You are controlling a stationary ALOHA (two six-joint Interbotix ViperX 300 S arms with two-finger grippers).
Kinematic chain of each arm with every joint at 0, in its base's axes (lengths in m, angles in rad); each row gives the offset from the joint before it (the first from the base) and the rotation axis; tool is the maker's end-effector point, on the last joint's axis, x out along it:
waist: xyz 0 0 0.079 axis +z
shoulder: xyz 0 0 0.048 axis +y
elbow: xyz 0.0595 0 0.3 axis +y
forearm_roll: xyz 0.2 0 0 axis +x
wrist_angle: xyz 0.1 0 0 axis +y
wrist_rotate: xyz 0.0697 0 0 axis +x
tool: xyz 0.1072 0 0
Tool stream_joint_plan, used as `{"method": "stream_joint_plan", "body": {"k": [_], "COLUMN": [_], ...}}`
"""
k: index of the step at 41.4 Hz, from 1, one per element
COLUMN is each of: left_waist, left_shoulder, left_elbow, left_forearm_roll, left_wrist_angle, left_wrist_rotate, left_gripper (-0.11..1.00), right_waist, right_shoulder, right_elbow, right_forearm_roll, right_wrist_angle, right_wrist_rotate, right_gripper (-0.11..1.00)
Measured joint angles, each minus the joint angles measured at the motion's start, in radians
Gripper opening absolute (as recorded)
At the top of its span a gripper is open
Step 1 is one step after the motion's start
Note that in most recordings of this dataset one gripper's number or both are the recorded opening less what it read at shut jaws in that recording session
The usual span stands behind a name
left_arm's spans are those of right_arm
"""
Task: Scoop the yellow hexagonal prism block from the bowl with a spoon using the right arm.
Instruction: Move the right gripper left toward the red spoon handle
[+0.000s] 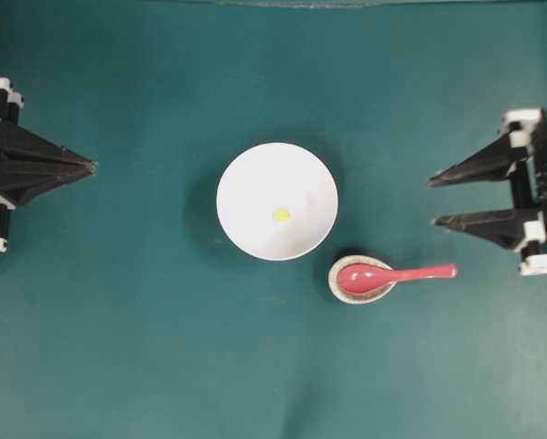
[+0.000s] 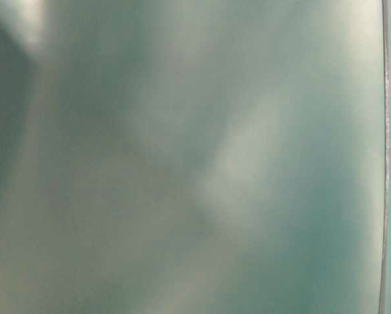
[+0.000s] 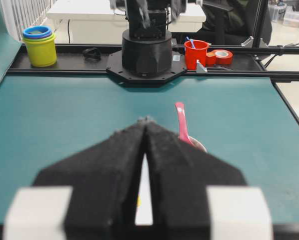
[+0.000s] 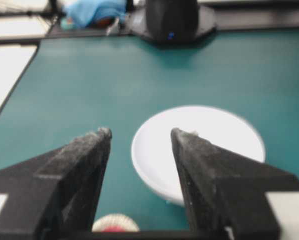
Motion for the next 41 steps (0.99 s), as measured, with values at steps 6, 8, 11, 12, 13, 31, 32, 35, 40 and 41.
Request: {"method": "stream_joint_plan", "body": {"k": [6,8,11,12,13,31,32,35,40,41], "left_waist": [0.0,-0.002,-0.002,0.0,0.0,0.0,-0.002,0.0,0.0,0.0], "left_shoulder": [-0.002,0.0,0.0,-0.002,0.0,0.002,0.003,0.003,0.005,0.005], "left_elbow": [-0.002,-0.002,-0.002,0.0,-0.002,0.0,-0.002,0.0,-0.002,0.0], "left_forearm_roll": [0.0,0.0,-0.002,0.0,0.0,0.0,0.0,0.0,-0.002,0.0], "left_wrist_angle": [0.0,0.0,0.0,0.0,0.0,0.0,0.002,0.0,0.002,0.002], "left_wrist_rotate": [0.002,0.002,0.0,0.002,0.002,0.002,0.002,0.002,0.002,0.002], "left_gripper": [0.0,0.0,0.0,0.0,0.0,0.0,0.0,0.0,0.0,0.0], "right_waist": [0.041,0.057,0.08,0.087,0.095,0.256,0.264,0.284,0.304,0.304], "right_shoulder": [0.12,0.166,0.232,0.249,0.272,0.598,0.611,0.644,0.687,0.695], "right_elbow": [0.041,0.055,0.069,0.072,0.077,0.149,0.152,0.156,0.158,0.16], "right_forearm_roll": [0.032,0.046,0.069,0.077,0.086,0.258,0.265,0.285,0.298,0.299], "right_wrist_angle": [-0.14,-0.192,-0.259,-0.276,-0.296,-0.63,-0.641,-0.663,-0.673,-0.675], "right_wrist_rotate": [0.002,0.002,0.003,0.003,0.003,0.002,0.002,0.002,0.002,0.002], "right_gripper": [0.58,0.58,0.58,0.58,0.58,0.57,0.57,0.57,0.57,0.57]}}
